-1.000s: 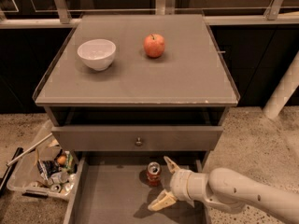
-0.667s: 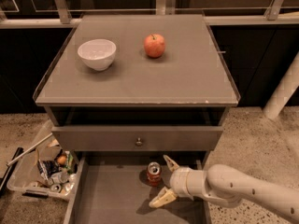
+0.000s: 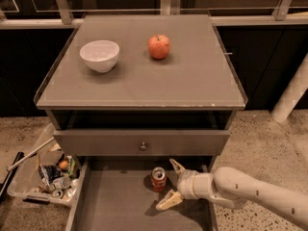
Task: Pick coke can from middle drawer and place on counter
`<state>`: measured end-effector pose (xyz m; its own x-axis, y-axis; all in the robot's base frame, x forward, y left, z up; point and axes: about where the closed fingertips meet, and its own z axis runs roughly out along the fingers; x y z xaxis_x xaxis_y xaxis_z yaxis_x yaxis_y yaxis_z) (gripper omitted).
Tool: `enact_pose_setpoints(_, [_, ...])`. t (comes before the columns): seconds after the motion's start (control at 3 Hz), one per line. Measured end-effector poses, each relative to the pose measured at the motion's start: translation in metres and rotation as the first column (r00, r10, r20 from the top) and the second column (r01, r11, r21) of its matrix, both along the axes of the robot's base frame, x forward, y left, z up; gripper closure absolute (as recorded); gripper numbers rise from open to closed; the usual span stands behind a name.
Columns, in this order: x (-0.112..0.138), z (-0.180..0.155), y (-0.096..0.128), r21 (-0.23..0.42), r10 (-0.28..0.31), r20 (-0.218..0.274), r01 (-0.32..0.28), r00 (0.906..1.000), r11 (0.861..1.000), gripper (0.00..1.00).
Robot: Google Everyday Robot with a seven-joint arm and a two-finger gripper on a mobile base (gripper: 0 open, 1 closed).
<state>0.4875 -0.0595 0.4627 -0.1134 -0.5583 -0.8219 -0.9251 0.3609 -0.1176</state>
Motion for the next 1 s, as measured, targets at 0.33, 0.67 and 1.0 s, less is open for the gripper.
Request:
enact_pose_setpoints(0.33, [0.006, -0.010, 0.009, 0.040, 0.005, -0.009, -0.005, 0.9999, 0.999, 0.00])
enact_pose_setpoints(0.67, [0.014, -0.016, 0.020, 0.080, 0.005, -0.015, -0.004, 0.9999, 0.997, 0.00])
enact_pose_setpoints(1.0, [0.021, -0.022, 0.027, 0.111, 0.001, -0.020, 0.002, 0.9998, 0.994, 0.00])
